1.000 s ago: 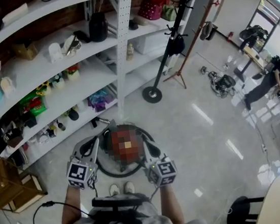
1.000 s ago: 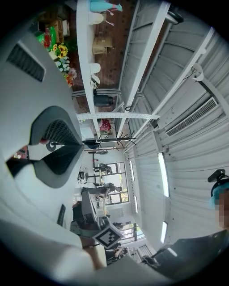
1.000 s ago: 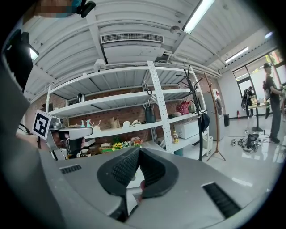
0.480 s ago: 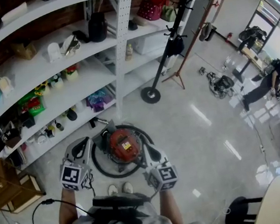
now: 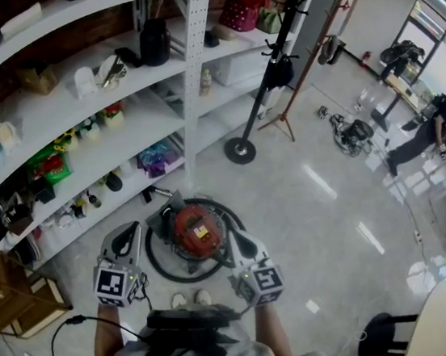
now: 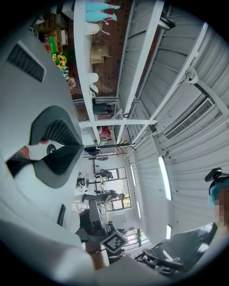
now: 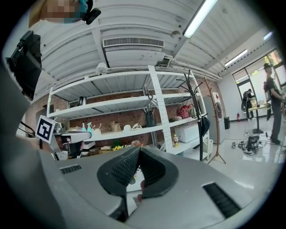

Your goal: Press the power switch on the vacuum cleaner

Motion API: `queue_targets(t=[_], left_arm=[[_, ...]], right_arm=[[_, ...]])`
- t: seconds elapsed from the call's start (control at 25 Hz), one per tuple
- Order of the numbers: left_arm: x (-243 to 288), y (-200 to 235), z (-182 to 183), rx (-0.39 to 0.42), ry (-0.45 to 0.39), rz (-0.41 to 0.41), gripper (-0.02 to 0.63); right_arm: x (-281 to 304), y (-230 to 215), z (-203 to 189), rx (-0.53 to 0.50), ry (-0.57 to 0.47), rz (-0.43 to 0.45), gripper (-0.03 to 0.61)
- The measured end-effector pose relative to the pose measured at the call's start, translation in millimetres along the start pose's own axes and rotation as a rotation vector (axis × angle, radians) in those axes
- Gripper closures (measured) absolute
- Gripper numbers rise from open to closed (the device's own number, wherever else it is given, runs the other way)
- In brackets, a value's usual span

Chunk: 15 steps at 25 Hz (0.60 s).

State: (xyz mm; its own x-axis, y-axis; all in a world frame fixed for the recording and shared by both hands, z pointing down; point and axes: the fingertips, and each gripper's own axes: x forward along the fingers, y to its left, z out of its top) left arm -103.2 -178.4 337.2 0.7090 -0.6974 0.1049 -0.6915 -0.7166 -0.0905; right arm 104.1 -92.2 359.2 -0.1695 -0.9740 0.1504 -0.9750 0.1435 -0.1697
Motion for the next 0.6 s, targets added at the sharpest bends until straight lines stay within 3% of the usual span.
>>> queue_targets(t=[0.6], left_arm=[[14.1, 0.2, 1.1, 0.016, -0.013, -0.018, 0.607]], right_arm=[[4.5, -6.5, 2.8, 0.005, 0.001, -0.02, 0.566]])
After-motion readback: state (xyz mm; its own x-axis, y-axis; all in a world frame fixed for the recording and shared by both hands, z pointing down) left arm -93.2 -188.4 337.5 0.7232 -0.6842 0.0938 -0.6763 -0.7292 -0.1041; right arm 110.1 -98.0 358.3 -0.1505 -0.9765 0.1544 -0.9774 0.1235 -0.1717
